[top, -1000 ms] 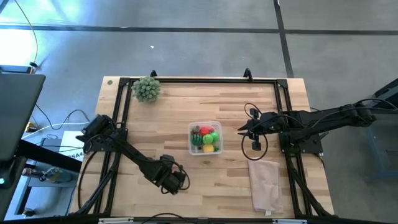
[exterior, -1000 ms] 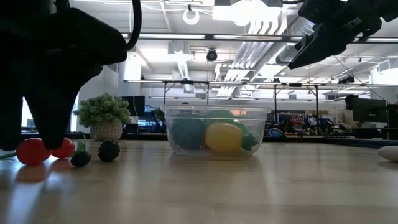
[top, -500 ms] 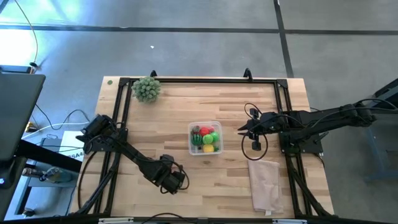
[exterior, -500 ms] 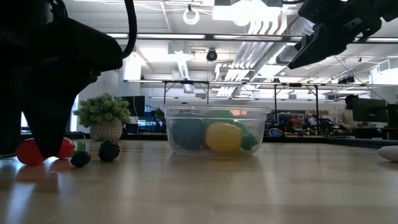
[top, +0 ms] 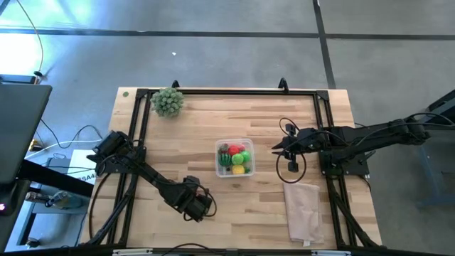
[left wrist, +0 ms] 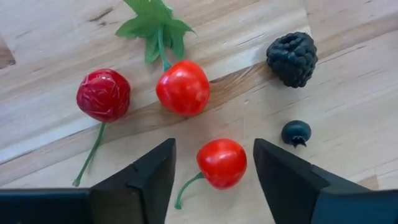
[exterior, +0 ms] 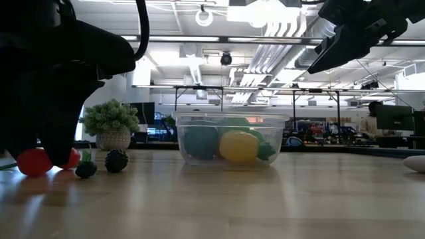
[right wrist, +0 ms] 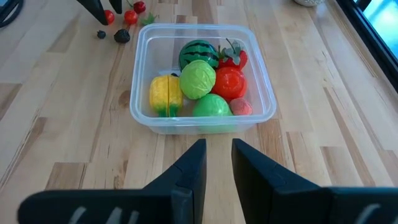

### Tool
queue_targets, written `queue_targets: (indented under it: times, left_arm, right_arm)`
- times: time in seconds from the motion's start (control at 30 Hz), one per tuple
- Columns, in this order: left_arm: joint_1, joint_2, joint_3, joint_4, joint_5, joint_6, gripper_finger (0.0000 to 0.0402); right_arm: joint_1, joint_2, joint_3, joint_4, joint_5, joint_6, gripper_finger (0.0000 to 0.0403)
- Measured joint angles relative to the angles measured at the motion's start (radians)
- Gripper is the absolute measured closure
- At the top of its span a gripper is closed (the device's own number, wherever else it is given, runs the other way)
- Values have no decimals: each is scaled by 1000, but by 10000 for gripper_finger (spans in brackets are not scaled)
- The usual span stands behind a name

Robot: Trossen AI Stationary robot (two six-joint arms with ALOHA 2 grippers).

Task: Pick and placing Produce into tupperware
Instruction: Put the bottom red cherry into the transparent bin

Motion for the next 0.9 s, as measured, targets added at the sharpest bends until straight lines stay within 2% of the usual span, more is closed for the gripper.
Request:
queue_targets:
  times: [0.3,0.9]
  left_arm:
    - [0,10,-1,5,-2,-8,241]
    - [-1,29,0,-1,-8,-27,248]
  right_arm:
    - [0,0,0,0,0,0,336]
    - [0,0,0,-1,0,0,336]
